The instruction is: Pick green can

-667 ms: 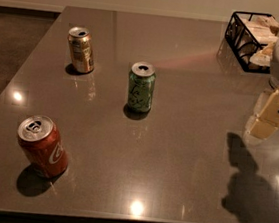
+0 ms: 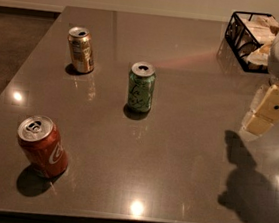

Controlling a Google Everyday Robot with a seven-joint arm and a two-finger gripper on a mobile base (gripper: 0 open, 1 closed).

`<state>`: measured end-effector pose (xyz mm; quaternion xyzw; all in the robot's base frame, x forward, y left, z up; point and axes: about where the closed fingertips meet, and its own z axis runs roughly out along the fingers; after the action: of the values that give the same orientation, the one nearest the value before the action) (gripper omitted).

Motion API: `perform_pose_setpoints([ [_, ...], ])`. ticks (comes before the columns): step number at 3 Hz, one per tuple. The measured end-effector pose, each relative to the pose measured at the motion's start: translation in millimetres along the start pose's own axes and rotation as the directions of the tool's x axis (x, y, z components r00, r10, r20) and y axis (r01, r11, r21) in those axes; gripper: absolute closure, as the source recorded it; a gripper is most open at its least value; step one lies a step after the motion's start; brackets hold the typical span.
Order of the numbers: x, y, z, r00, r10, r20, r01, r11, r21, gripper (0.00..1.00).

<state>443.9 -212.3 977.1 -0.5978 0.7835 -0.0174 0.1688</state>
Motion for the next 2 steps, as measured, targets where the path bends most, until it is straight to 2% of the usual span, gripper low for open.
perform_pose_setpoints([
  [1, -27.0, -7.9, 16.4, 0.994, 0.021, 0.103, -0.017, 0.9990, -0.041, 0.00],
  [2, -63.8, -10.0, 35.3, 0.980, 0.049, 0.194, -0.038, 0.9976, -0.058, 0.00],
])
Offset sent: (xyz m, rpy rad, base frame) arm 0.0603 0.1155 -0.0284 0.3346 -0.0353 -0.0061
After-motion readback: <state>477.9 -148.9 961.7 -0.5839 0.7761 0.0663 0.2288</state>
